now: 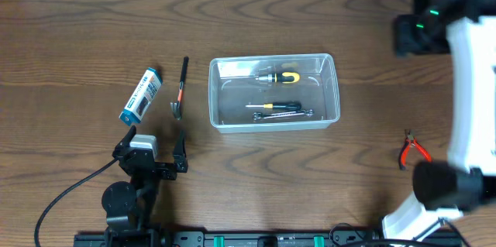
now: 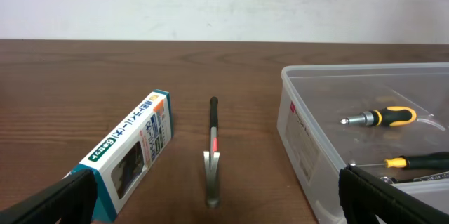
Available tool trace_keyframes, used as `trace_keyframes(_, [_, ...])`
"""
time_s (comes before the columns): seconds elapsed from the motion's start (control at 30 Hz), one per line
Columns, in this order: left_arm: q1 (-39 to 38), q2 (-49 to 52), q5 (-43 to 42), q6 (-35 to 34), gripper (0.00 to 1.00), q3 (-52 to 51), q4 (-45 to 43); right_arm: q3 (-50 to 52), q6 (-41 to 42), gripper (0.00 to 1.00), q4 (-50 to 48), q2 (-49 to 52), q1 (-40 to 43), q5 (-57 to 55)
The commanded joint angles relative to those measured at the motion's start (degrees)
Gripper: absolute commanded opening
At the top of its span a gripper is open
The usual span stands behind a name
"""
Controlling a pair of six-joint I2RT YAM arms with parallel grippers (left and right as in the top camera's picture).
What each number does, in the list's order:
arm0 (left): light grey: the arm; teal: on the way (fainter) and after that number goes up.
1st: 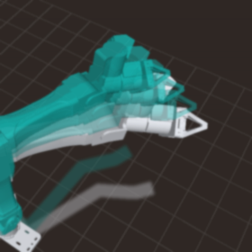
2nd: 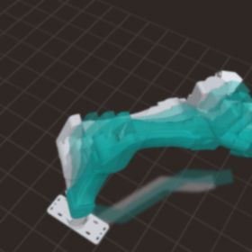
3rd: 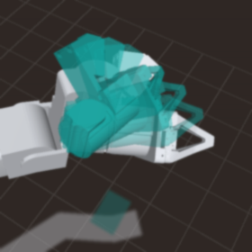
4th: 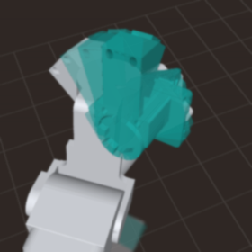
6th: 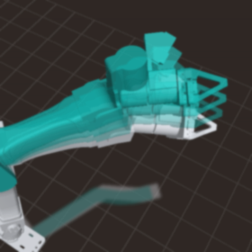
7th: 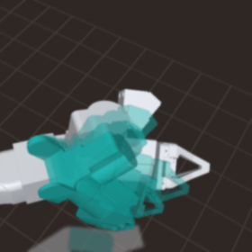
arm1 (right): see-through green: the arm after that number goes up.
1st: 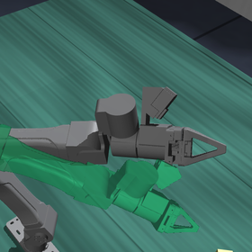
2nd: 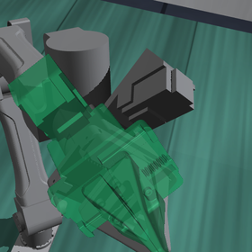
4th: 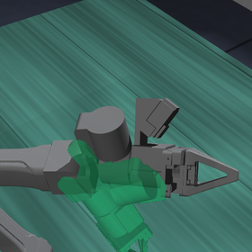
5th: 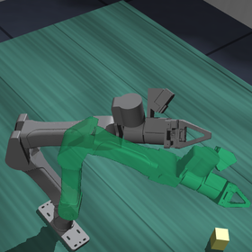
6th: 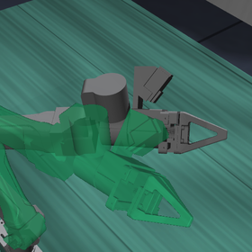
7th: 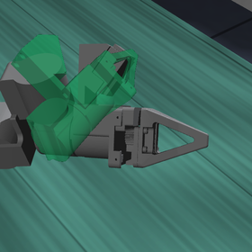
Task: Pack container
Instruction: 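Move the right gripper down to the red-handled pliers and grasp them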
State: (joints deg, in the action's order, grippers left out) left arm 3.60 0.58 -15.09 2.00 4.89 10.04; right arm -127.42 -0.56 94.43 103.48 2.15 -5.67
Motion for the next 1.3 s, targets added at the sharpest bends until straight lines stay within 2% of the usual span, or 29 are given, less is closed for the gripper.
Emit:
trace_keyframes(0.0, [0.2, -0.3, -0.8, 1.0, 0.98, -0.7, 0.3, 2.6, 1.2, 0.59, 0.7, -3.7, 2.6, -0.1])
trace_keyframes(0.13, [0.2, -0.3, -0.8, 1.0, 0.98, -0.7, 0.3, 11.6, 1.0, 0.58, -1.1, -6.1, 6.5, 0.3])
trace_keyframes(0.33, [0.2, -0.3, -0.8, 1.0, 0.98, -0.7, 0.3, 33.7, 0.1, 0.58, -14.2, -11.3, 12.5, 5.9])
trace_keyframes(0.47, [0.2, -0.3, -0.8, 1.0, 0.98, -0.7, 0.3, 45.4, -1.7, 0.59, -20.5, -13.4, 13.6, 5.9])
trace_keyframes(0.67, [0.2, -0.3, -0.8, 1.0, 0.98, -0.7, 0.3, 57.7, -1.6, 0.59, -28.7, -13.5, 13.6, 5.4])
trace_keyframes(0.87, [0.2, -0.3, -0.8, 1.0, 0.98, -0.7, 0.3, 64.9, 4.0, 0.59, -33.7, -13.5, 14.4, 1.8])
trace_keyframes(1.27, [0.2, -0.3, -0.8, 1.0, 0.98, -0.7, 0.3, 74.4, 9.0, 0.66, -42.6, -13.5, 15.1, 1.4])
